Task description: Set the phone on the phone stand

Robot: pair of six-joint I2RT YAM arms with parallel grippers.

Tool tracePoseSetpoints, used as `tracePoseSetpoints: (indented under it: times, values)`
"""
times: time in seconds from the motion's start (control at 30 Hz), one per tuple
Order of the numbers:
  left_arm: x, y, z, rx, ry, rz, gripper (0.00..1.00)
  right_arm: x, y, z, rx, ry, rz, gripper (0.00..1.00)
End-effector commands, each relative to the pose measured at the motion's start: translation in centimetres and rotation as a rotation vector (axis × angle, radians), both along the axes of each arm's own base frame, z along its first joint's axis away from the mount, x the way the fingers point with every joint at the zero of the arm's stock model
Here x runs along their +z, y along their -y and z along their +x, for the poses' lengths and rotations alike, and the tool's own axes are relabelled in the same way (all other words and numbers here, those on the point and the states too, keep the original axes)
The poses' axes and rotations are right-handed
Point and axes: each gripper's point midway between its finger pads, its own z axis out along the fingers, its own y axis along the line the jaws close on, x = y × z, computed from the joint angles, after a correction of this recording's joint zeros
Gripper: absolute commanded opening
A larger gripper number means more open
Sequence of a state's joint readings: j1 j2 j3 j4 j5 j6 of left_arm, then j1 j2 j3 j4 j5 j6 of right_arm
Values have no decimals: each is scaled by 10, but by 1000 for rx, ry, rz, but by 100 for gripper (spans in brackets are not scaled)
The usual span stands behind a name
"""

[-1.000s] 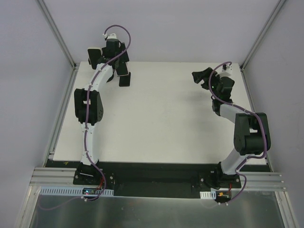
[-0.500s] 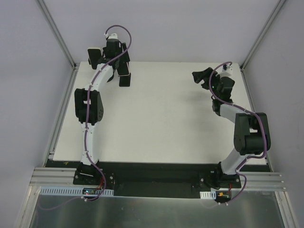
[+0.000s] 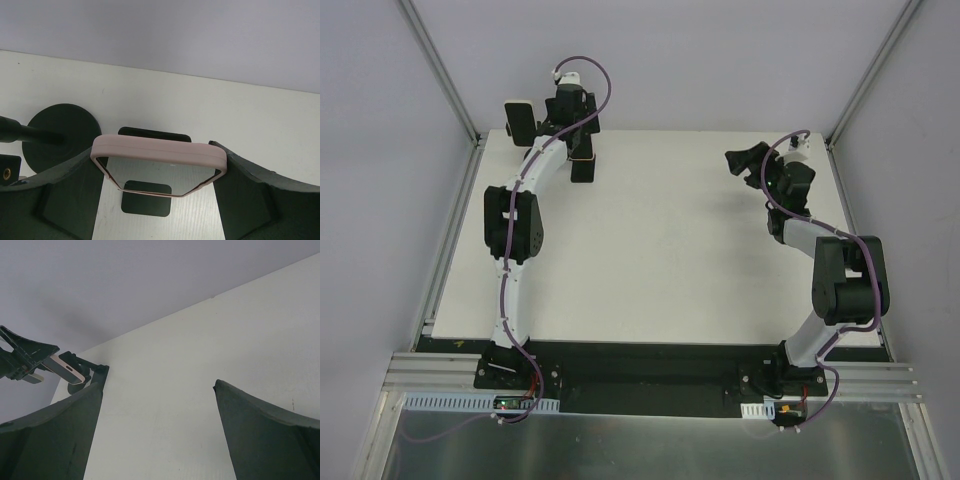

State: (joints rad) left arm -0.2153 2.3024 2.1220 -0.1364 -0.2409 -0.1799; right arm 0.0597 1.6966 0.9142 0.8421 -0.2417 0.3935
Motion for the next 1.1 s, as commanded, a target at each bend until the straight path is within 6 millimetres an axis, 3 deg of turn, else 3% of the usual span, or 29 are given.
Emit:
tracePoseSetpoints:
  times: [0.0, 0.4, 0.5, 1.07]
  values:
    - [-4, -1, 1, 15, -11, 5, 42, 20, 2, 3, 8, 77, 22, 97]
    - [3, 8, -3, -7, -6, -5, 76, 21, 2, 3, 13, 80, 28, 97]
    - [4, 9, -4, -10, -6, 3, 98, 21, 2, 3, 11, 80, 32, 97]
    - [4, 14, -8, -22, -9, 5, 99, 19, 5, 4, 8, 80, 47, 97]
